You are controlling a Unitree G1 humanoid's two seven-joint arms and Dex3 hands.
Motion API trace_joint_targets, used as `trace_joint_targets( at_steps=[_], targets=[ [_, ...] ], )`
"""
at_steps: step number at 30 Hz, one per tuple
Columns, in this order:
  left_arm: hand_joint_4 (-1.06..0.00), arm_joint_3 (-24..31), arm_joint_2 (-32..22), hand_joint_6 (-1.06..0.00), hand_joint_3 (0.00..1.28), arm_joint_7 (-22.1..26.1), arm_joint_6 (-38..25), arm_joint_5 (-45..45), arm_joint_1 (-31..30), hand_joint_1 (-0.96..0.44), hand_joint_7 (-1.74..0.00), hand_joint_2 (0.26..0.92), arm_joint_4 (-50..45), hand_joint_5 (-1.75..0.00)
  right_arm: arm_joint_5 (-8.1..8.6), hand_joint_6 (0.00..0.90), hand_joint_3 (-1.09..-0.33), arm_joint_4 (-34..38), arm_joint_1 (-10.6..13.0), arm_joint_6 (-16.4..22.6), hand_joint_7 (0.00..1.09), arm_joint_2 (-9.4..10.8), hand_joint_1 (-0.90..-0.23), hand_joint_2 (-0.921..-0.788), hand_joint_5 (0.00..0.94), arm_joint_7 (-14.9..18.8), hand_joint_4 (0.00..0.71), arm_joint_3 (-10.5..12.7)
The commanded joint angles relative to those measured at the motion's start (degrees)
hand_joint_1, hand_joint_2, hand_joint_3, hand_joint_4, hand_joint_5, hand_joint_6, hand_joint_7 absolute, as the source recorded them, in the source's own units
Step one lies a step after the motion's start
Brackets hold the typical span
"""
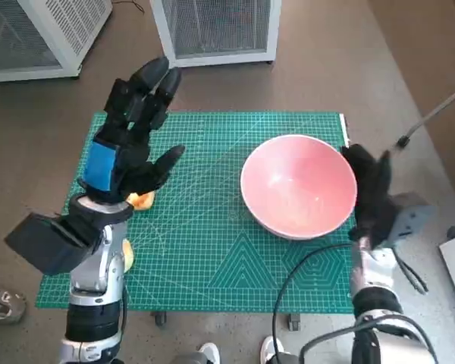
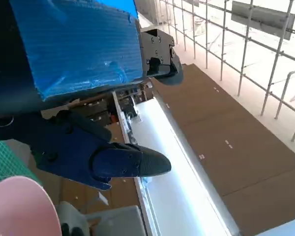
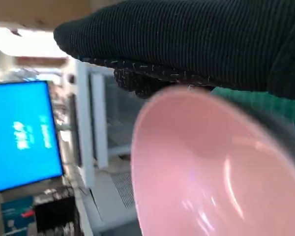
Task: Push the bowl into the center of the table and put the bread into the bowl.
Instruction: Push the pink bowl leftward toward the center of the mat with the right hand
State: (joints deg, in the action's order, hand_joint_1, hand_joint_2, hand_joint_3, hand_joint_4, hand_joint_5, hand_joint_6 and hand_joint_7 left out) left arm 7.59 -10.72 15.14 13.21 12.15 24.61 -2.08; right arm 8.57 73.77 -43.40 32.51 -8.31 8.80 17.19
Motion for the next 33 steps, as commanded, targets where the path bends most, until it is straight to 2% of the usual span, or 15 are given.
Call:
trace_joint_targets(
  at_steps=[1, 17, 33],
  targets=[
    [-0.28, 0.5, -0.3, -0.09, 0.32, 0.0, -0.3, 0.8, -1.0, -0.52, -0.55, 0.921, -1.8, 0.00, -0.74, 0.330, -0.749, 0.9, -0.4, -2.6, 0.04, 1.7, -0.583, -0.921, 0.005, -0.5, 0.216, -0.4],
    [-0.29, 1.5, -0.5, -0.11, 0.32, -0.9, -0.1, 0.0, -2.6, -0.52, -0.53, 0.921, -3.3, 0.00, -1.55, 0.339, -0.723, 0.9, -4.4, -5.2, 0.04, 5.9, -0.609, -0.921, 0.003, 0.0, 0.219, -1.6],
    [-0.29, 2.2, -0.8, -0.12, 0.32, -1.1, -0.3, 0.0, -3.8, -0.51, -0.50, 0.921, -4.3, 0.00, -1.38, 0.337, -0.713, 1.5, -8.1, -7.7, 0.04, 8.5, -0.602, -0.921, 0.000, 0.2, 0.189, -1.4]
  ],
)
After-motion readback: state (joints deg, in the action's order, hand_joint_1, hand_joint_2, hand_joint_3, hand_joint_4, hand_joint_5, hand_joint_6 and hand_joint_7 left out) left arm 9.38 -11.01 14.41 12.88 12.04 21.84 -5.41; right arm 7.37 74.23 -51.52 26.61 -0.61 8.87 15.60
